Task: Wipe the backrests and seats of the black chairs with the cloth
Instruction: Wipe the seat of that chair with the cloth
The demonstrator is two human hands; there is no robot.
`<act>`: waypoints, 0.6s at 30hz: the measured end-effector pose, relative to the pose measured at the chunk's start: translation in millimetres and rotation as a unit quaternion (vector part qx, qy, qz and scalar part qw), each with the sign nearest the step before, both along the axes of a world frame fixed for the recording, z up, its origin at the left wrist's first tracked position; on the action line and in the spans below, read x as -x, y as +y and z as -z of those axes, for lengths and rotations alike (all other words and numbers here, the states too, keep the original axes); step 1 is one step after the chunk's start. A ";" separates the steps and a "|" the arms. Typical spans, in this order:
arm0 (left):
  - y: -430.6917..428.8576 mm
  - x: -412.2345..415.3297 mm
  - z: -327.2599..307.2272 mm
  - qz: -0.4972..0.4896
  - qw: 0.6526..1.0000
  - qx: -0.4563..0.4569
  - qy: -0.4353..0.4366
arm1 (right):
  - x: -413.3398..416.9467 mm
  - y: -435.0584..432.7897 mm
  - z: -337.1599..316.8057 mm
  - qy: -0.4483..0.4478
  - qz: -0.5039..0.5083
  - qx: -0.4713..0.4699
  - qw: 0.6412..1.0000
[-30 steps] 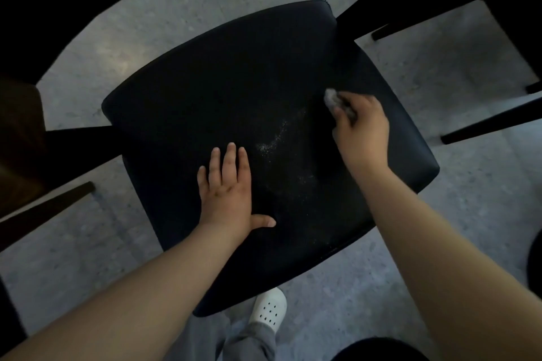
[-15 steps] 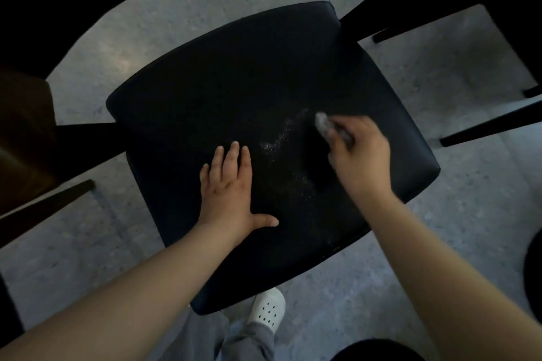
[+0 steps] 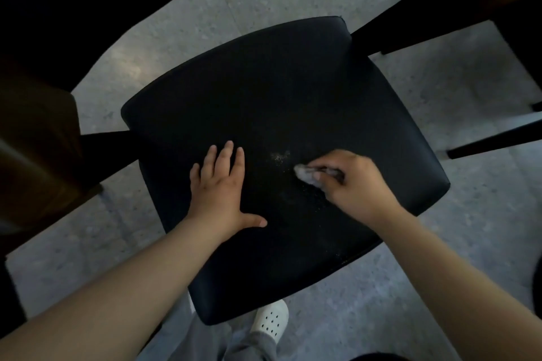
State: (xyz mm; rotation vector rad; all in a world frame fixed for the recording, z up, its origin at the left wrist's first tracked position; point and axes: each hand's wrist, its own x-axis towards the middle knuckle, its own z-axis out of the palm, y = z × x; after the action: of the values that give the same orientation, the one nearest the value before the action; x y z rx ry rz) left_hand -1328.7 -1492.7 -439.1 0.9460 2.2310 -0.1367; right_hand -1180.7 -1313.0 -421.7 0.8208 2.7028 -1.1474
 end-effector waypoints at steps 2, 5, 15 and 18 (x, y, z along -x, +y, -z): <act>-0.2 -1.7 3.5 0.004 1.000 0.005 0.009 | 12.2 13.2 -1.4 0.029 0.019 -0.026 0.999; -0.6 -3.0 4.5 0.005 1.000 0.004 0.012 | 59.0 35.2 13.5 0.057 0.052 -0.079 0.994; -1.3 -3.0 6.6 0.006 1.000 0.010 0.018 | 2.5 -16.2 20.5 0.006 -0.044 -0.030 0.999; 0.6 -2.9 5.2 0.007 1.000 0.017 0.019 | -17.4 -19.3 3.0 0.019 -0.013 -0.001 1.000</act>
State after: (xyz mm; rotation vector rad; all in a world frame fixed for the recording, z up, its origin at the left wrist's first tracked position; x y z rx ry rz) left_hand -1325.8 -1492.1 -444.3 0.9481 2.2496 -0.1986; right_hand -1163.3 -1332.3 -424.7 0.7687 2.7377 -1.1661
